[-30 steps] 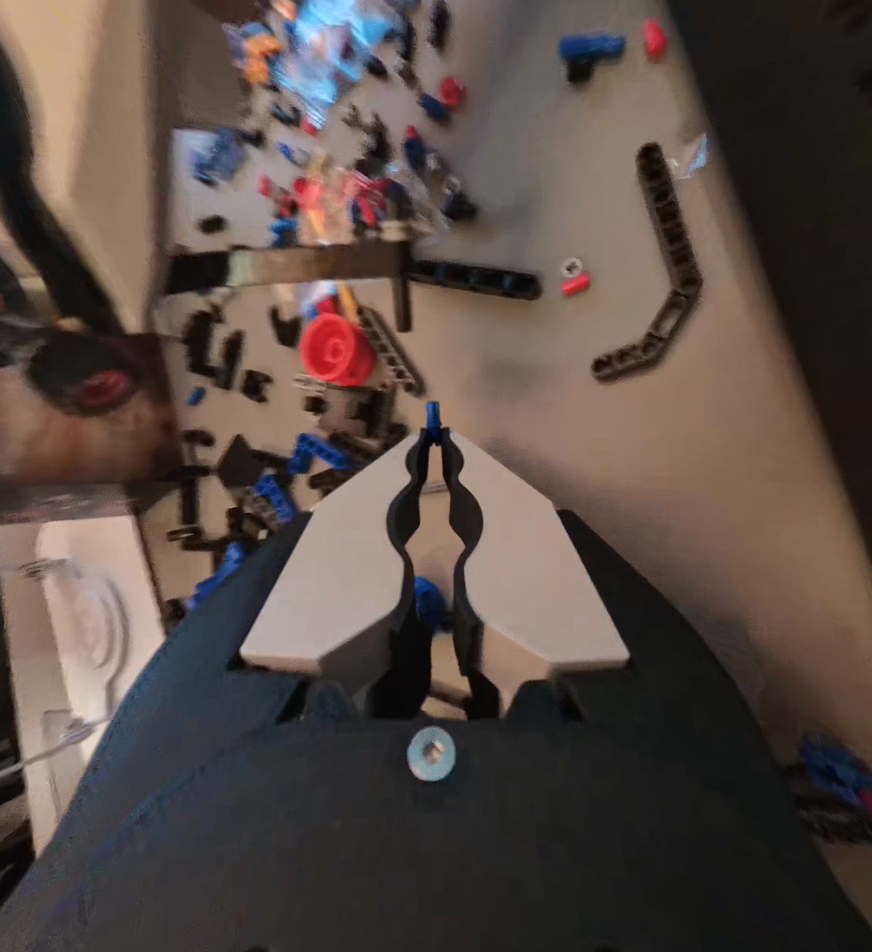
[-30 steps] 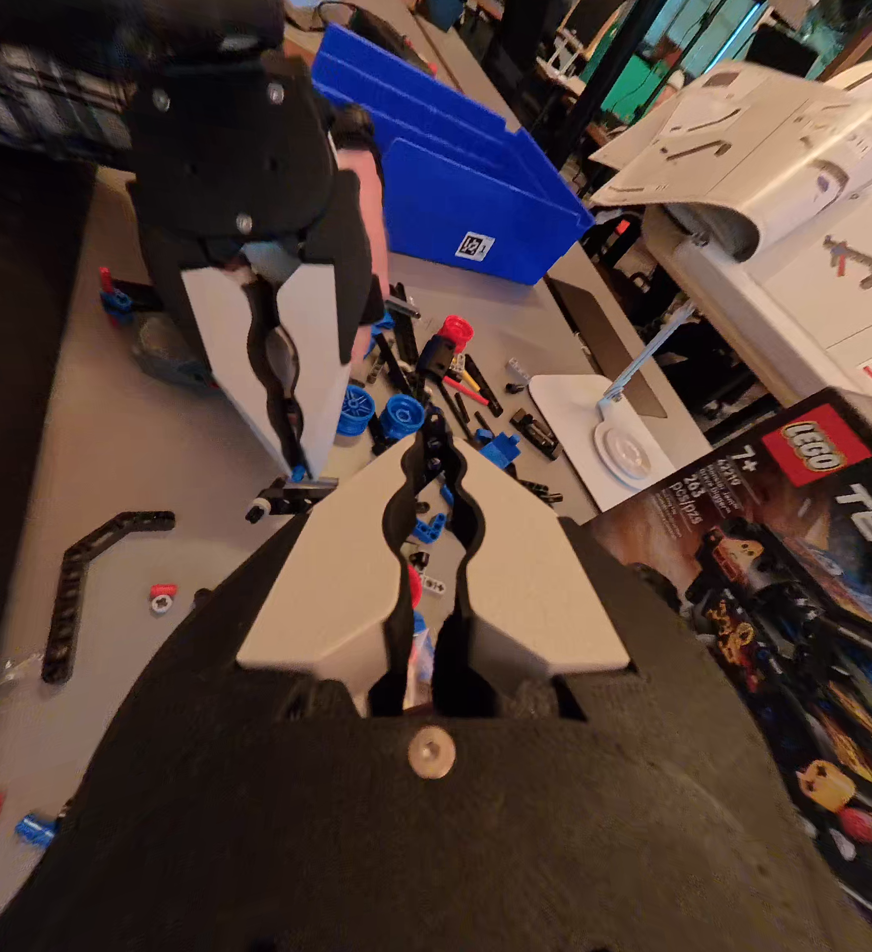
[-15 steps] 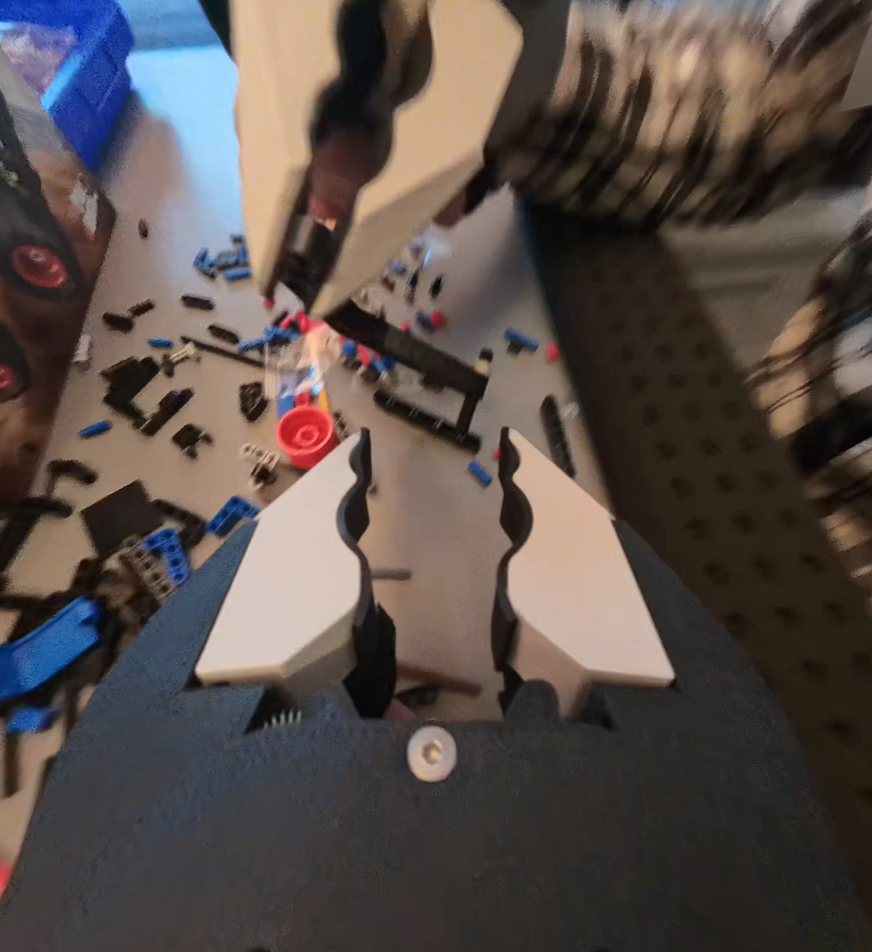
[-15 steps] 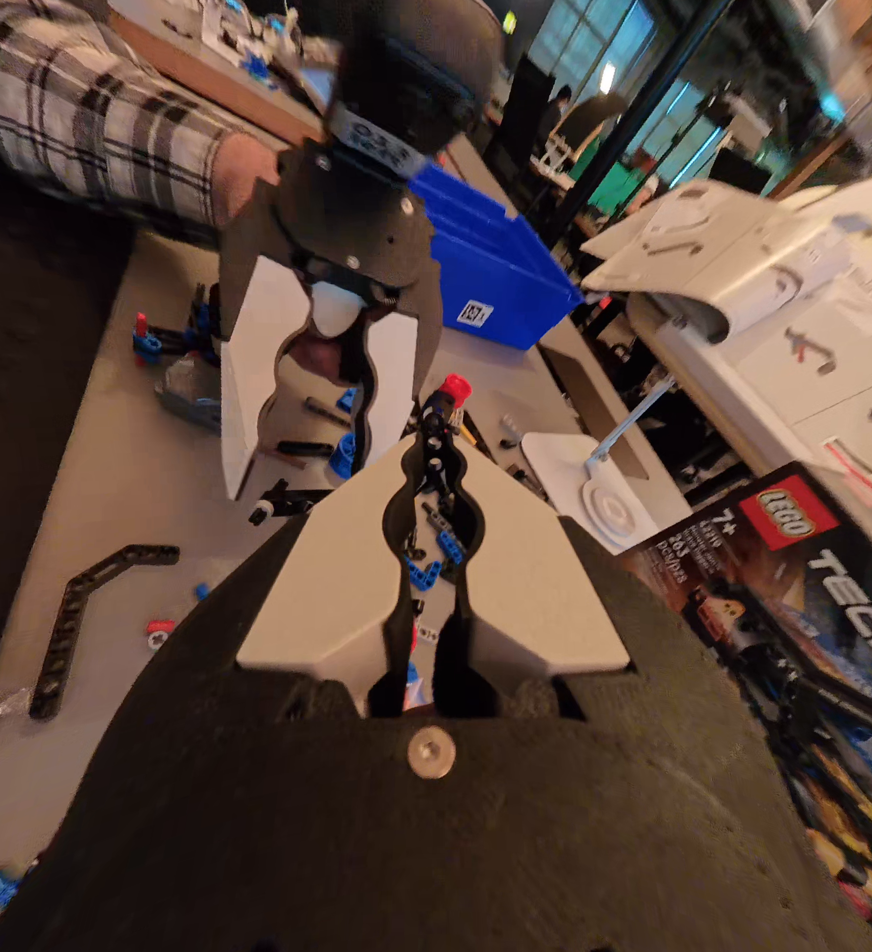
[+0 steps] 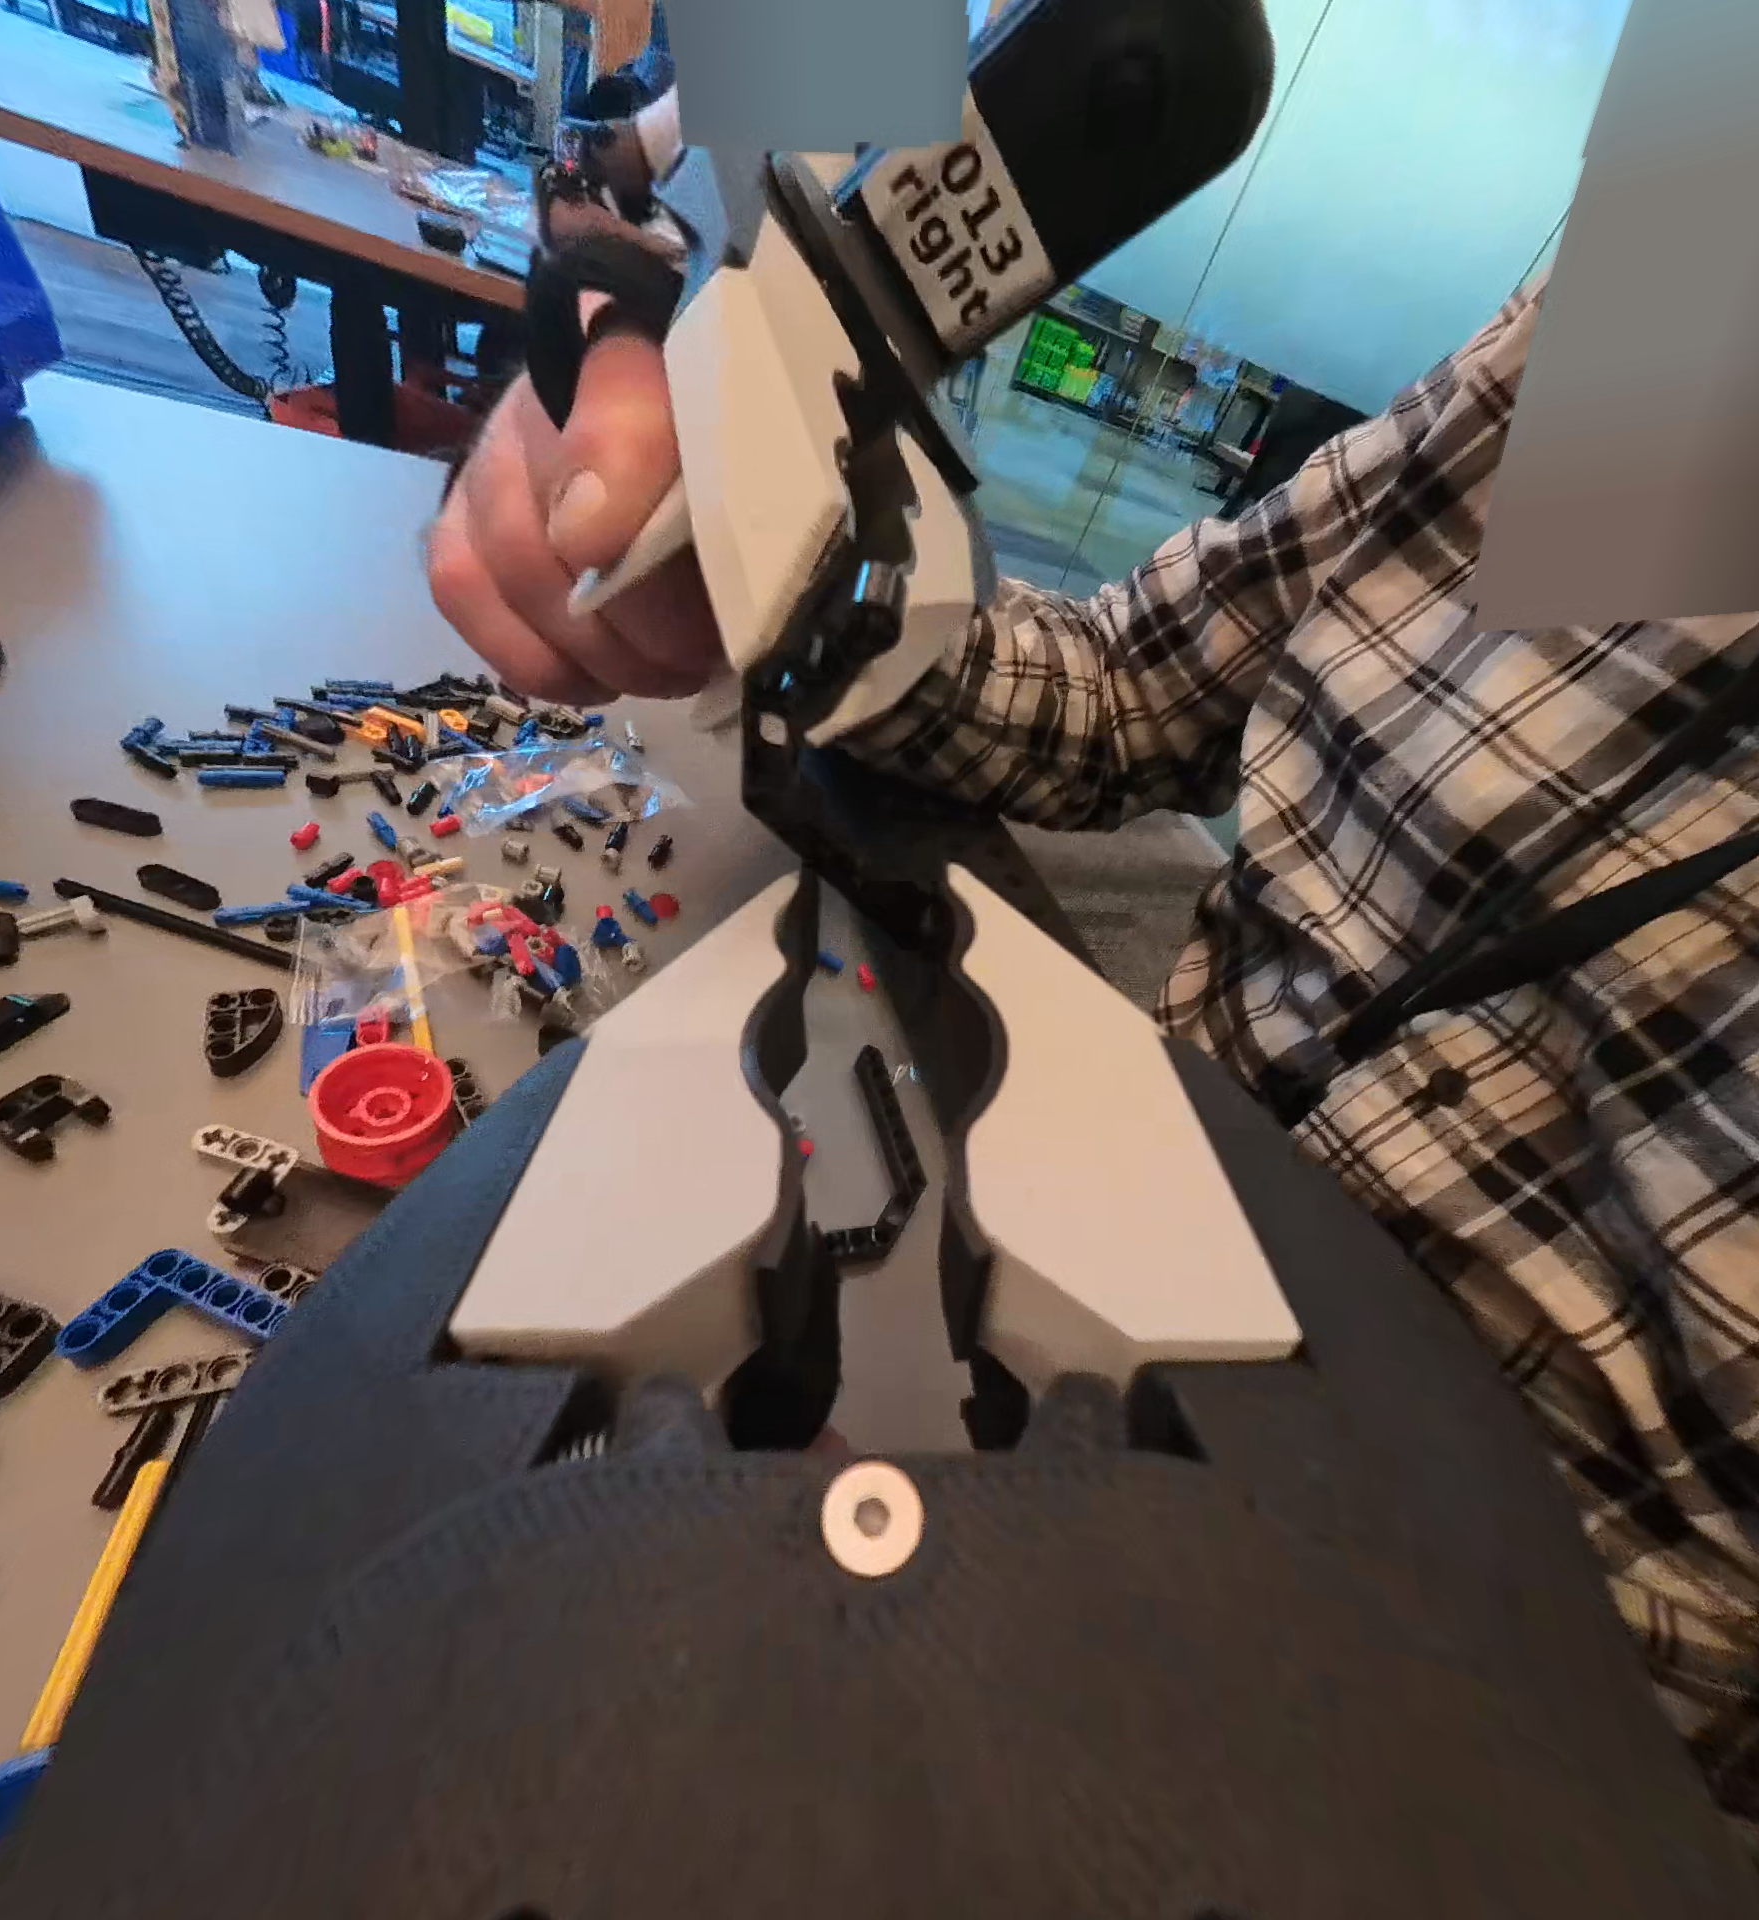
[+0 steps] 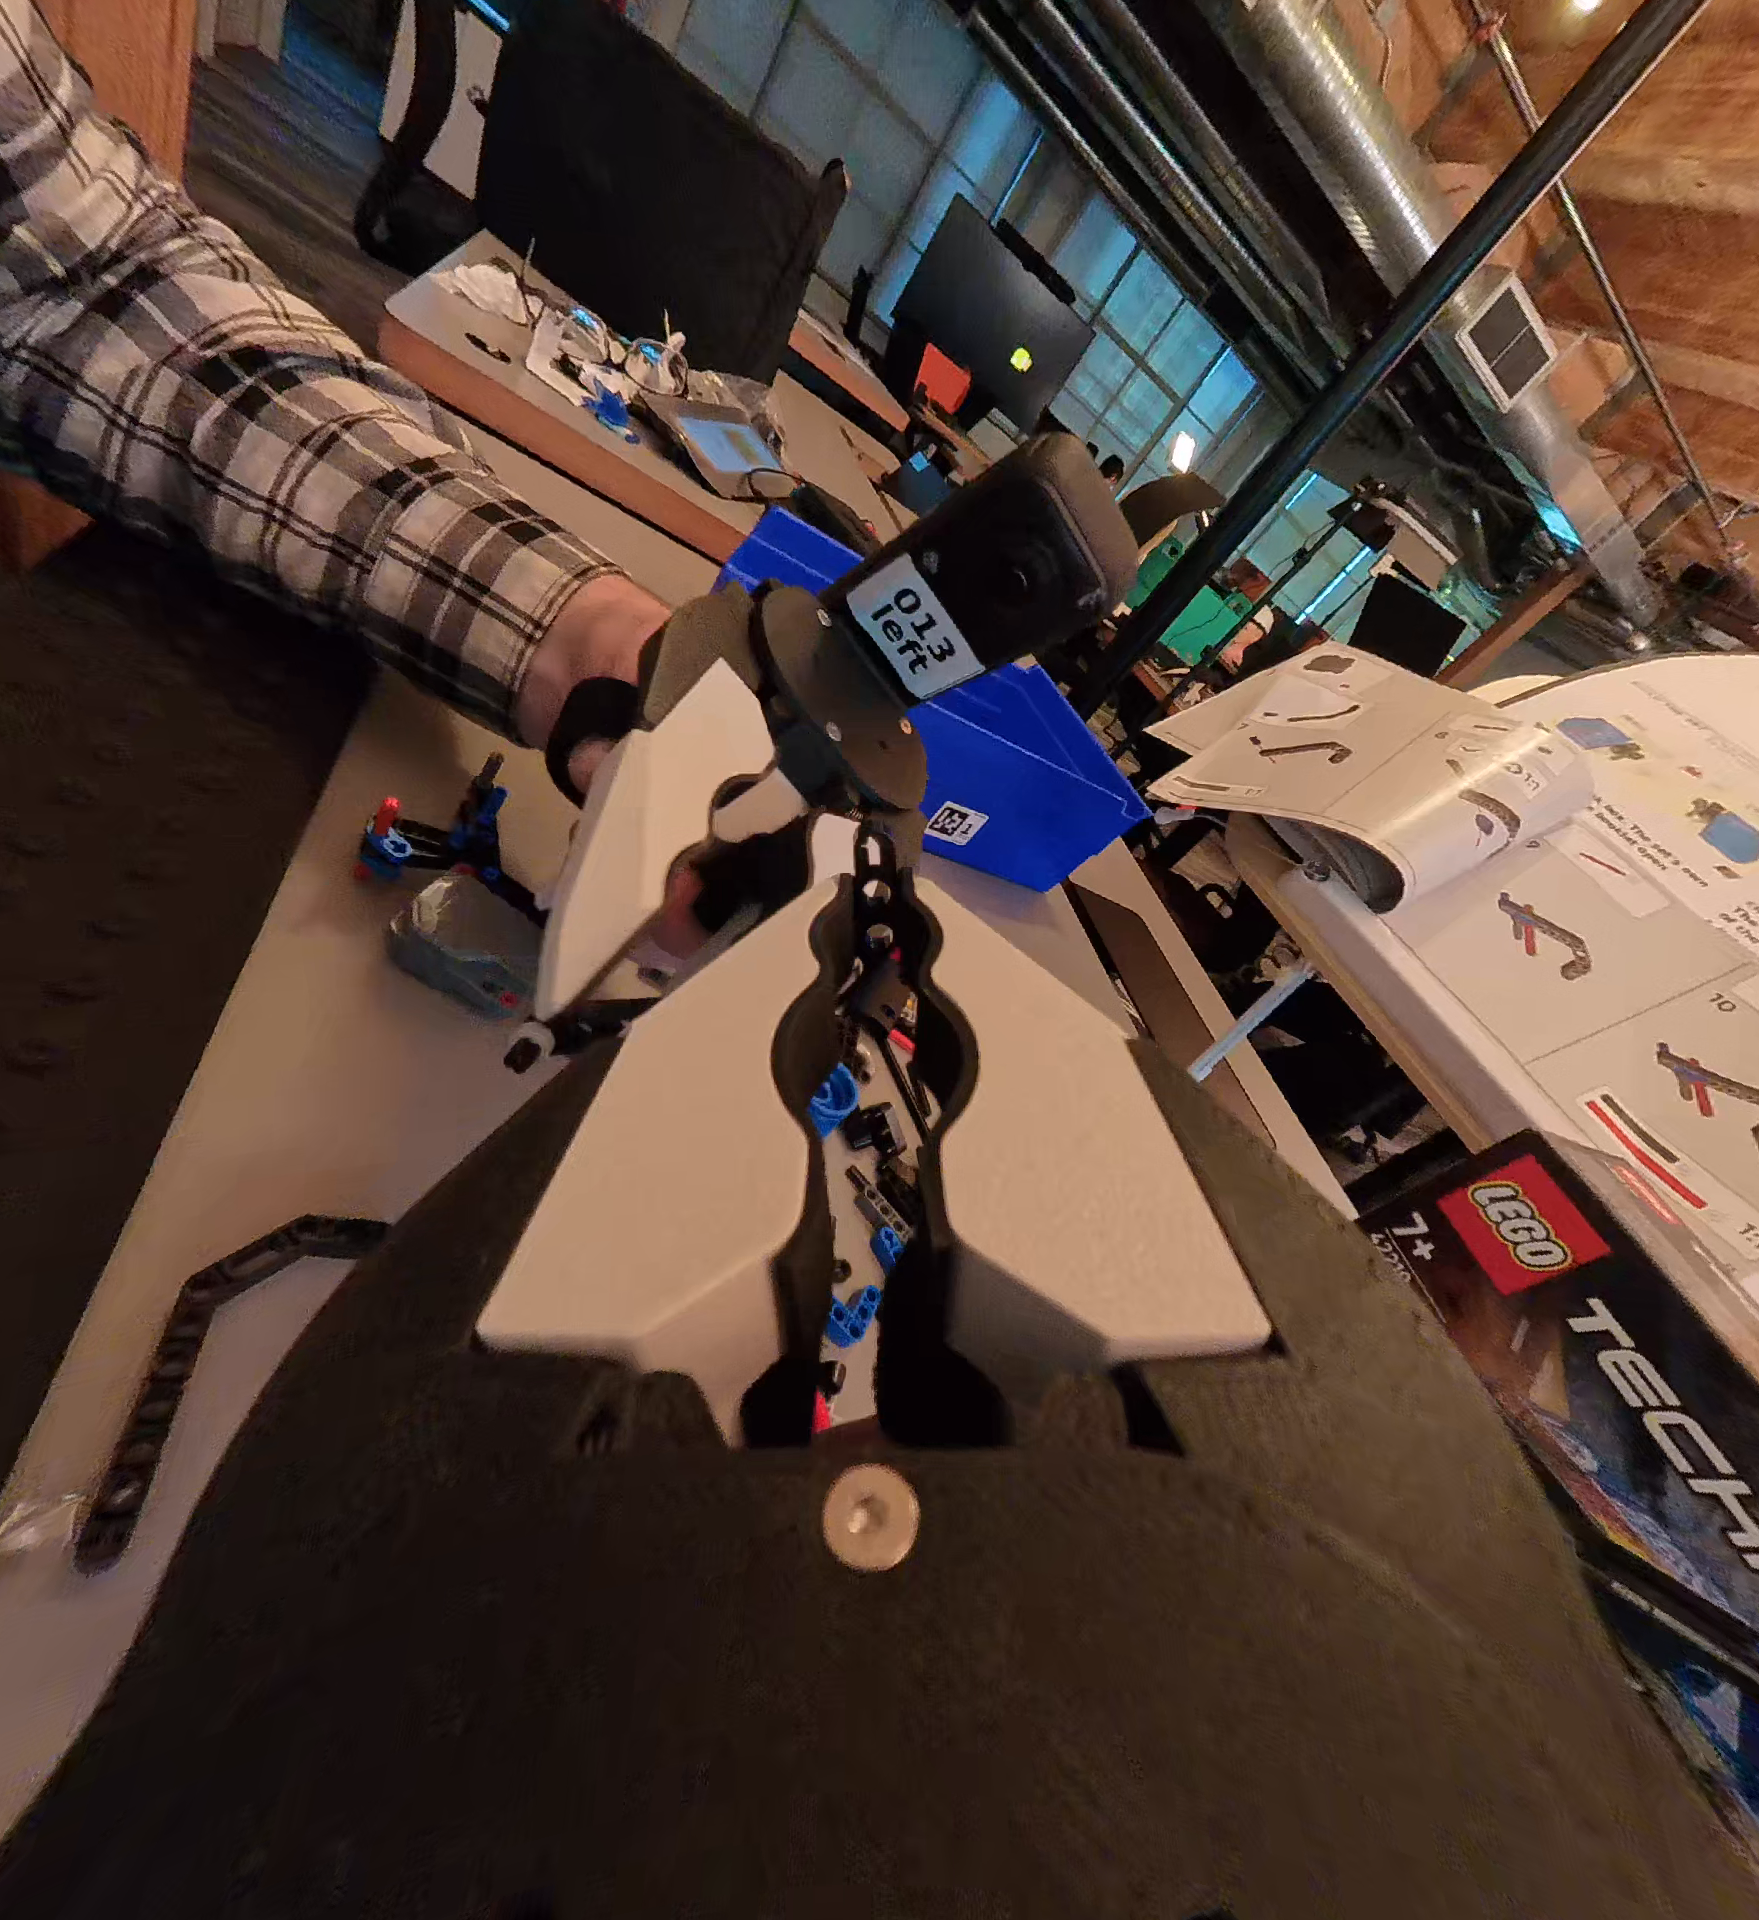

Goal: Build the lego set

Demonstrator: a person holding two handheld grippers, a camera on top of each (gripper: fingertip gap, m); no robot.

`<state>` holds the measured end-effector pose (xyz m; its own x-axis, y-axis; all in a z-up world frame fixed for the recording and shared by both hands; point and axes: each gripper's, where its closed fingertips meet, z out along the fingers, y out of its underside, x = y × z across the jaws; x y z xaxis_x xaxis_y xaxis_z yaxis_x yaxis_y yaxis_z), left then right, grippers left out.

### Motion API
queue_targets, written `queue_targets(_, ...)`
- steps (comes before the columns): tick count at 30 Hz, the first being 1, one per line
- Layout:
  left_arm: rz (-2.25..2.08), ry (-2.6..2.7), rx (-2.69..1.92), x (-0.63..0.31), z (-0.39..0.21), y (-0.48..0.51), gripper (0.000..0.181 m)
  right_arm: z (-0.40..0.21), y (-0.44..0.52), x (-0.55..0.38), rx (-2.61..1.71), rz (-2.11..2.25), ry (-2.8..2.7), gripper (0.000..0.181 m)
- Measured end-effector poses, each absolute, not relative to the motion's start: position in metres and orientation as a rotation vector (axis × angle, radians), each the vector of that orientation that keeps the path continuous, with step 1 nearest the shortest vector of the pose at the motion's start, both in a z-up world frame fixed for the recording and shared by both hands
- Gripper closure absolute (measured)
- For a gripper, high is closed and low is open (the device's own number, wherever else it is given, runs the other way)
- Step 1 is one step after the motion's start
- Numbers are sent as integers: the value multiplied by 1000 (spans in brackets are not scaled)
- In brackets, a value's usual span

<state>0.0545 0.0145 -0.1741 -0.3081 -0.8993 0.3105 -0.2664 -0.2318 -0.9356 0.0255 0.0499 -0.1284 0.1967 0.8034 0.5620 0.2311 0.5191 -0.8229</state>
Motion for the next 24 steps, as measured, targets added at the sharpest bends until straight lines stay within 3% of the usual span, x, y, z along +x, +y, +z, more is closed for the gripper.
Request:
queue_targets(5,-1454,1462,-1427,57,-176,29,169,-128,54,22,-1039,529,-1326,174)
queue_targets(7,-1442,1355,-1443,52,-169,48,173,-129,66,28,-1117,493,-1289,154)
queue_targets(13,-1423,987,-1467,39,-138,94,176,-150,101,43,-1357,284,-1244,129)
queue_targets(24,-1461,719,-1396,35,-113,104,176,-137,120,10,-1408,96,-1000,142)
